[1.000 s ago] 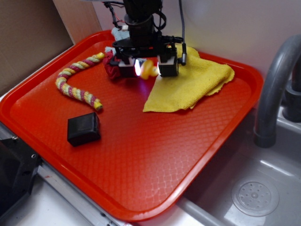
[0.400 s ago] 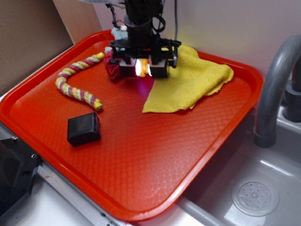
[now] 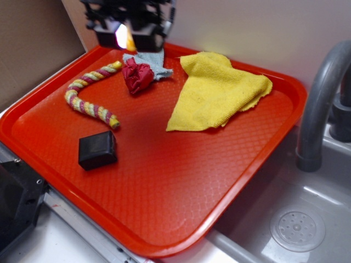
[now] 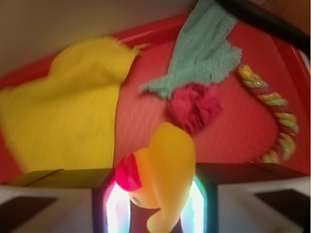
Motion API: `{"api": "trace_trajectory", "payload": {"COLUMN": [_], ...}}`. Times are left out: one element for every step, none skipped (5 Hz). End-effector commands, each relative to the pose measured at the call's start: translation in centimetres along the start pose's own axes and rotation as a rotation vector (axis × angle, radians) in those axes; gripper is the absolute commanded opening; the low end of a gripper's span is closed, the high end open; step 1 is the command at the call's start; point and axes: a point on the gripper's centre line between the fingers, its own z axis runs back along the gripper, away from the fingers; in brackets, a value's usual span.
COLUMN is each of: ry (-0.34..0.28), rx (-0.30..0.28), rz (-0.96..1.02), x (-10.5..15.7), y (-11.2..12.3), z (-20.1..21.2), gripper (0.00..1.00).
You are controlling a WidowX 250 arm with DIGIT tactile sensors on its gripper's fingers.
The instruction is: Grab the yellow duck.
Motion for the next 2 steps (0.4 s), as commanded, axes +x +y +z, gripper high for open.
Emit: {"api": "trace_trajectory", "payload": {"ry": [-0.075,0.001], "rx": [-0.127,-0.152], "rz": [-0.165,-0.181], "x": [-1.94,-0.98], "y": [3.6,4.04], "z": [7.61,6.63], "gripper": [0.0,0.0]}}
